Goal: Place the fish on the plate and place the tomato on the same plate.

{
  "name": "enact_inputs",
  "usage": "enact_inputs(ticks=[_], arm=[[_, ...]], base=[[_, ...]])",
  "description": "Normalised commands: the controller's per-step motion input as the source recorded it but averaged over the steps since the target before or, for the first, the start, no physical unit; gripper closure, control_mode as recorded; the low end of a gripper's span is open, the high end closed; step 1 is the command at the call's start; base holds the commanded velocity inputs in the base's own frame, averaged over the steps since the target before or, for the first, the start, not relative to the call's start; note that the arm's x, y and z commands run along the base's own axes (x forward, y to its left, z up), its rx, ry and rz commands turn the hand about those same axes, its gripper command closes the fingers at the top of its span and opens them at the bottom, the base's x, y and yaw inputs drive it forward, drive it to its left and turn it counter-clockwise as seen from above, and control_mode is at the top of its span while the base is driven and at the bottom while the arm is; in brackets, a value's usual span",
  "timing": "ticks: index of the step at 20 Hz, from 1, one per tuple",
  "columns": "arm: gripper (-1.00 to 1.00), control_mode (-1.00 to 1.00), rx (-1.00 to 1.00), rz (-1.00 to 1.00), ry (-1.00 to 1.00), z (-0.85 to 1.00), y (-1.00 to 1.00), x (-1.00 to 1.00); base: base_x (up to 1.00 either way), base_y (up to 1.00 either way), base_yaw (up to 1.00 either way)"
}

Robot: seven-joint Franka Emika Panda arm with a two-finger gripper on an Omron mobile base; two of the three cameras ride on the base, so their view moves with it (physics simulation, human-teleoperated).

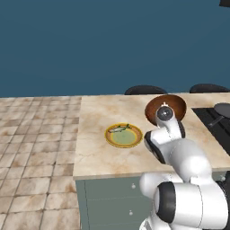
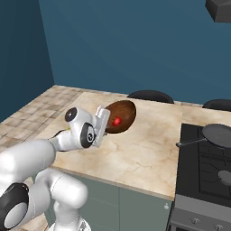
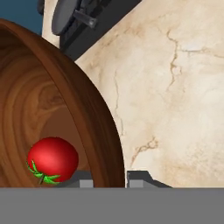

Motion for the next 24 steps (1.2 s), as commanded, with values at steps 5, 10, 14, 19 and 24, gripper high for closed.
enact_inputs(ticks=[5,10,14,19,24], arm=[[1.0,-1.0,-0.15,0.12,0.11,0.0,0.2,-0.04],[1.0,-1.0,-0.3,0.08,0.16,0.0,0.39,-0.08],[1.0,-1.0,-0.37,0.07,0.16,-0.01,0.48,-0.01],[1.0,-1.0,-0.35,0.09,0.12,0.0,0.27,0.0],[1.0,-1.0,-0.34,0.08,0.12,0.0,0.12,0.0]], base=[[0.0,0.0,0.0],[0.0,0.0,0.0],[0.0,0.0,0.0],[0.0,0.0,0.0],[0.0,0.0,0.0]])
